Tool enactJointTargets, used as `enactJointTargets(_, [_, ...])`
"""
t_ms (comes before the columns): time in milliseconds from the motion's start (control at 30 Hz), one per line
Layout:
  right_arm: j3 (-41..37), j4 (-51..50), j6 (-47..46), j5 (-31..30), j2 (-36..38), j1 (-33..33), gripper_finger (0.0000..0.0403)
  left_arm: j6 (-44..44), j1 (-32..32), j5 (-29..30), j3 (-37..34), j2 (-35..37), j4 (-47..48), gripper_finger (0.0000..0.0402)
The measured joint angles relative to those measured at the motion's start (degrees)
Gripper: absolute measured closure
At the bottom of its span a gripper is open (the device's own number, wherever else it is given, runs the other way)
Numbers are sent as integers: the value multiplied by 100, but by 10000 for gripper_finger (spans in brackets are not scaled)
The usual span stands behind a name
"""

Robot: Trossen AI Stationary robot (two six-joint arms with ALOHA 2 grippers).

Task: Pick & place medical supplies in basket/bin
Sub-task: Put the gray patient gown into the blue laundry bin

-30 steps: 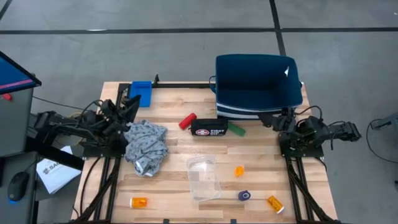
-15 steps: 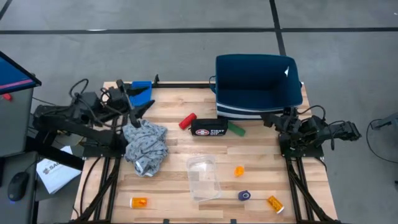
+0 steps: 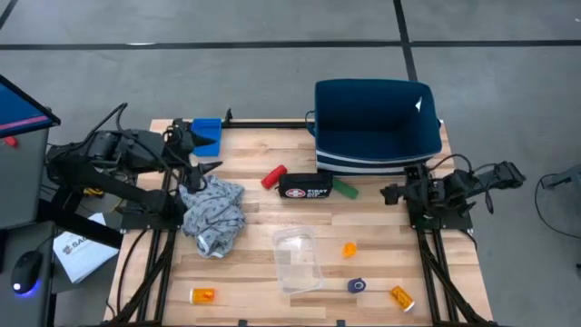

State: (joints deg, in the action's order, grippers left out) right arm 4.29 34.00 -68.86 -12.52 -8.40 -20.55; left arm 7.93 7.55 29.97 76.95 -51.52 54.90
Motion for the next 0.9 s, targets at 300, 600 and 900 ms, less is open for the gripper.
enactJointTargets(300, [2059,356,710,-310,-2113,-1376,140,509,-2,-700,0,-190,1202,119])
enactJointTargets(600, [4733,-27,2700,-567,-3567,-2136,140,333,-2,-1134,-4,-606,2354,119])
enactJointTargets(900, [6865,-1946,4093,-1162,-4381,-2572,140,428,-2,-2173,-32,-974,3529,119])
